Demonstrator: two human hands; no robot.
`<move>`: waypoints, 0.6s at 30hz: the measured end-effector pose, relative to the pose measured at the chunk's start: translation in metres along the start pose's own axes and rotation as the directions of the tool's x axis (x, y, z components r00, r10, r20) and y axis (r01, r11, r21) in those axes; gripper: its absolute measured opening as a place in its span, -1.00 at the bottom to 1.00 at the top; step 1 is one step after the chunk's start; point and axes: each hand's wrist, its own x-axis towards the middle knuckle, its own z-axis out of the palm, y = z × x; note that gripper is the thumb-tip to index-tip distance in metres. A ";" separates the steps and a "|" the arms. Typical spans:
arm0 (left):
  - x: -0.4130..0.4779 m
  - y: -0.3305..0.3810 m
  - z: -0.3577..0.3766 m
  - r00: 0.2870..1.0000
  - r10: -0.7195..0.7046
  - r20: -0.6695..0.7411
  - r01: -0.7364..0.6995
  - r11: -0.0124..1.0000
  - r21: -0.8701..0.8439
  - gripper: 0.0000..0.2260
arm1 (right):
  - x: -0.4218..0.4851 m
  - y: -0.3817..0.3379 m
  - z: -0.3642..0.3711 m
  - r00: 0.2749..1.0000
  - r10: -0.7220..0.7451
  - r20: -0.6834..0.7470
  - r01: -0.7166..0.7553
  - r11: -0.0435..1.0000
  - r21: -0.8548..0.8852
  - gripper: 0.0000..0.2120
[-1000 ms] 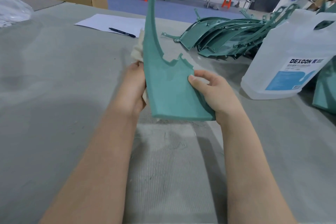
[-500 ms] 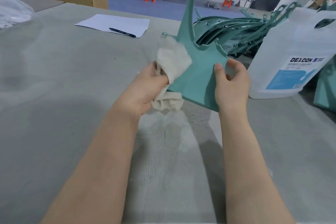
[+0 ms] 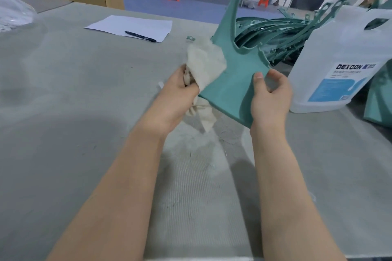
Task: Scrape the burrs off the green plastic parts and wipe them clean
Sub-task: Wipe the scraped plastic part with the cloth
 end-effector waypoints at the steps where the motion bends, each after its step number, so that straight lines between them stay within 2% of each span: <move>1: 0.001 -0.001 -0.002 1.000 -0.009 0.020 0.009 1.000 -0.017 -0.84 | 0.001 0.001 0.000 1.000 0.021 -0.003 -0.021 1.000 0.006 -0.82; 2: 0.000 -0.001 -0.003 1.000 -0.005 0.010 0.005 1.000 -0.012 -0.82 | 0.000 0.001 0.001 0.999 0.041 -0.007 -0.040 0.999 0.013 -0.82; 4: 0.000 -0.001 -0.004 0.996 0.053 -0.074 -0.045 0.994 0.096 -0.94 | -0.001 0.000 0.003 0.998 0.063 0.000 -0.063 0.997 0.034 -0.85; 6: 0.001 -0.003 -0.003 0.963 0.123 -0.241 -0.062 0.967 0.247 -0.74 | -0.004 0.000 0.005 0.998 0.050 0.031 -0.051 0.998 0.030 -0.85; 7: 0.002 -0.004 -0.002 0.942 0.133 -0.307 -0.047 0.962 0.270 -0.71 | -0.006 0.000 0.007 0.998 0.034 0.049 -0.035 0.999 0.024 -0.86; 9: 0.003 -0.004 0.000 0.918 0.073 -0.390 -0.013 0.988 0.155 -0.76 | -0.009 -0.001 0.009 0.997 -0.005 0.079 0.004 1.000 0.012 -0.86; 12: 0.004 0.000 -0.008 0.865 -0.122 -0.487 0.012 0.975 -0.224 -0.76 | -0.008 -0.003 0.008 0.997 -0.031 0.072 0.030 0.999 0.021 -0.86; 13: 0.005 0.000 -0.016 0.841 -0.142 -0.522 -0.003 0.964 -0.267 -0.78 | -0.007 -0.005 0.006 0.998 -0.009 0.058 0.006 0.999 0.054 -0.85; 15: 0.008 -0.006 -0.029 0.819 -0.121 -0.560 0.018 0.982 -0.186 -0.92 | -0.002 -0.008 0.000 0.997 0.059 0.042 -0.065 0.986 0.154 -0.84; 16: 0.008 -0.007 -0.031 0.834 -0.102 -0.542 0.054 0.993 -0.105 -0.92 | 0.000 -0.008 -0.002 0.995 0.091 0.049 -0.099 0.973 0.207 -0.83; 18: 0.005 -0.004 -0.021 0.905 -0.072 -0.419 0.070 0.997 -0.021 -0.69 | 0.001 -0.008 -0.004 0.987 0.139 0.076 -0.155 0.948 0.280 -0.79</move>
